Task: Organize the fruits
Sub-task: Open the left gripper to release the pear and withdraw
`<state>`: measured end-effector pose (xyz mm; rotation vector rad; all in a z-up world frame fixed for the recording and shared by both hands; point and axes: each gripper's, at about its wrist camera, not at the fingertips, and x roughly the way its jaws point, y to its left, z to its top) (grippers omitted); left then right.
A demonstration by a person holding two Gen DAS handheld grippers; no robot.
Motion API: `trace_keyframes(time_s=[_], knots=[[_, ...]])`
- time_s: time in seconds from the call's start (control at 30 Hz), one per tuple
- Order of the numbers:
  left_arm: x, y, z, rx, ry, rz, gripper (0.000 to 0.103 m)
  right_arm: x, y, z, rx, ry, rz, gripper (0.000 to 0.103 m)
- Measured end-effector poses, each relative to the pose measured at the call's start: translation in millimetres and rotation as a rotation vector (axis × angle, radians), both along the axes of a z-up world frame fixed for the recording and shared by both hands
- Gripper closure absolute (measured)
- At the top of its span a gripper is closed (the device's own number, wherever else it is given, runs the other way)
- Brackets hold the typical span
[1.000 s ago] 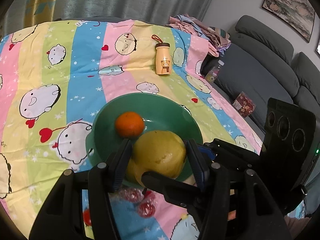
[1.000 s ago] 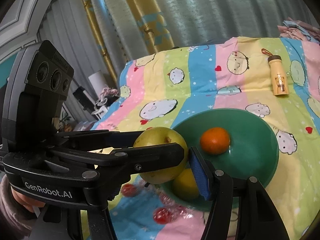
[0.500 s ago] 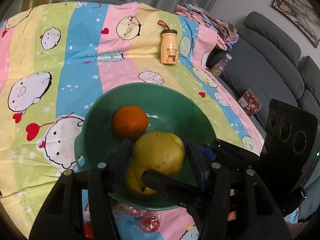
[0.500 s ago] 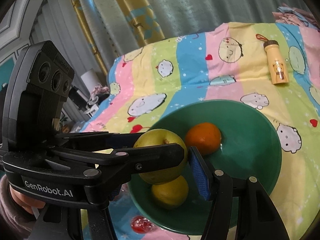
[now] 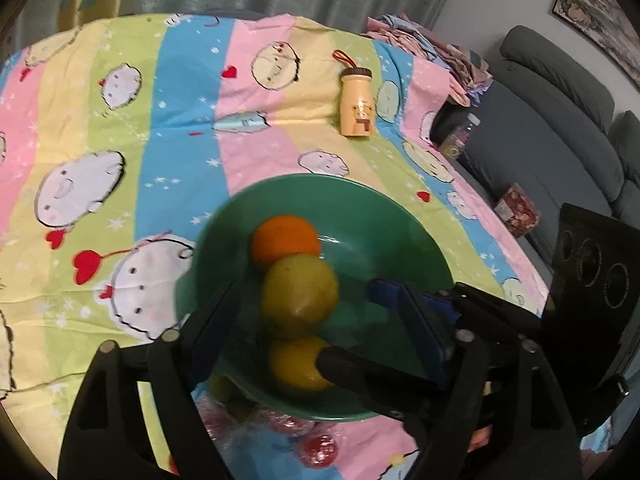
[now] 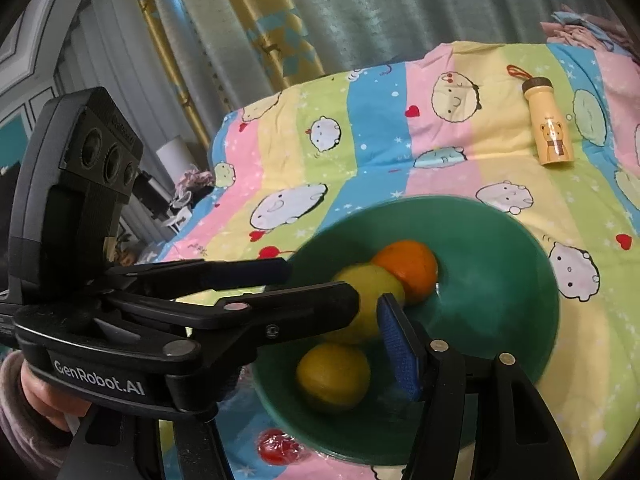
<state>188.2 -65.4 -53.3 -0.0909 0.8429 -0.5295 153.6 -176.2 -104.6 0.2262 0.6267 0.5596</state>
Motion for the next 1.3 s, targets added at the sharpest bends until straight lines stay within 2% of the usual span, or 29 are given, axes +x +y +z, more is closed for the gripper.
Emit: trace_keyframes(time_s=[0.2,0.27,0.3,0.5,0.6,0.83,0.97,1.07,1.3], knots=[[-10,20,6,0.006,-0.030,0.065,0.014,-2,-4,0,0.007,-0.001,-0.013,0.035],[-15,29,9,0.009,-0.042,0.095,0.009,-5,-5,1,0.006,-0.006,-0.015,0.034],[-17,33,11,0.015,-0.050,0.115,0.001,-6,-5,2,0.006,-0.010,-0.017,0.033],[-38,58,15,0.028,-0.075,0.197,0.001,-12,-11,7,0.020,-0.034,-0.034,0.031],[-48,68,13,0.038,-0.076,0.225,0.001,-16,-16,11,0.022,-0.049,-0.048,0.026],[-75,101,6,0.047,-0.032,0.292,0.001,-31,-32,15,0.066,-0.073,-0.055,0.025],[-90,114,-7,0.061,0.007,0.302,0.001,-49,-47,5,0.127,-0.047,-0.054,0.025],[-102,123,-19,0.042,0.047,0.315,0.001,-62,-52,-6,0.174,-0.005,-0.030,0.024],[-123,128,-29,0.015,0.072,0.317,0.001,-85,-35,-33,0.103,0.106,0.035,0.024]])
